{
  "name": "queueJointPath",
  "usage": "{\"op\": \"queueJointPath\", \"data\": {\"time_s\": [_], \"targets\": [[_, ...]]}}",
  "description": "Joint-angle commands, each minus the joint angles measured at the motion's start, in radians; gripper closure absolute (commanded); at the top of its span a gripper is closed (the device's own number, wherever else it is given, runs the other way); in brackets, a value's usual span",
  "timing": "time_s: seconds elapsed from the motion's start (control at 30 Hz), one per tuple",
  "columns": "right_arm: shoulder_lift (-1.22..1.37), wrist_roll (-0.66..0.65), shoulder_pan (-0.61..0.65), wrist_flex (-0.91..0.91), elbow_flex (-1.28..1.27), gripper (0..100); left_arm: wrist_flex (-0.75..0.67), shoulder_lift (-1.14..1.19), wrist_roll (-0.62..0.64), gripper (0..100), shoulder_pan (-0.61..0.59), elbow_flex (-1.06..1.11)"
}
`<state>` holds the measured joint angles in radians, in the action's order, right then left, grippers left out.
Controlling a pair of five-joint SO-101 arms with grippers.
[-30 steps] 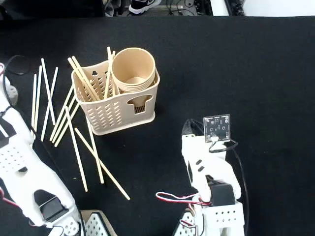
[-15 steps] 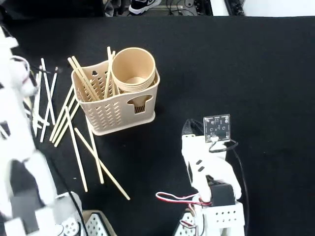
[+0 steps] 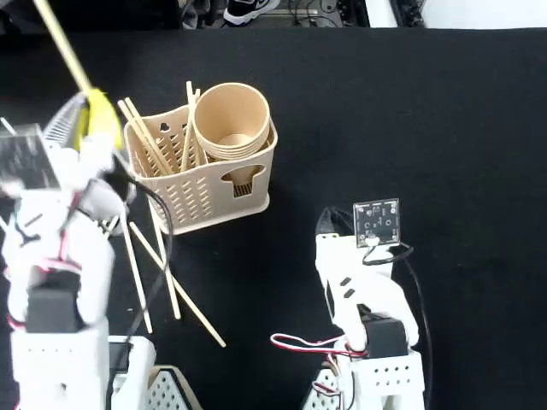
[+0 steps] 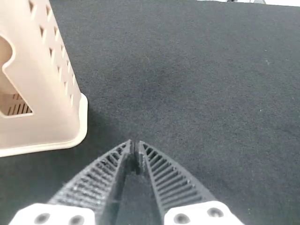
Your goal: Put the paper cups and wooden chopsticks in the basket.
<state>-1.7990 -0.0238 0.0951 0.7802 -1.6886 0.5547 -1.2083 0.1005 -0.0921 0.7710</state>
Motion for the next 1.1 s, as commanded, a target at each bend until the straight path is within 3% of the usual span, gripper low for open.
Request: {"op": "queueJointPath", "data": {"time_s": [0.0,0.27,0.4,0.57,0.8,0.9,1.07], "targets": [[-0.073,-0.011,-0.011,0.002,0.004,97.9,-0.157,-0.157,0.025,97,0.134,0.137],[-0.073,-0.011,-0.011,0.002,0.004,97.9,-0.247,-0.183,0.011,95,0.154,0.415],[-0.073,-0.011,-0.011,0.002,0.004,97.9,-0.150,-0.184,0.020,83,0.154,0.410],[-0.073,-0.011,-0.011,0.002,0.004,97.9,0.017,-0.176,0.020,81,0.139,0.260],[-0.073,-0.011,-0.011,0.002,0.004,97.9,0.304,-0.091,0.021,81,-0.177,-0.087],[-0.073,-0.011,-0.011,0.002,0.004,97.9,0.400,0.061,0.018,81,-0.334,-0.205],[-0.073,-0.011,-0.011,0.002,0.004,97.9,0.442,0.404,0.020,81,-0.538,-0.329]]}}
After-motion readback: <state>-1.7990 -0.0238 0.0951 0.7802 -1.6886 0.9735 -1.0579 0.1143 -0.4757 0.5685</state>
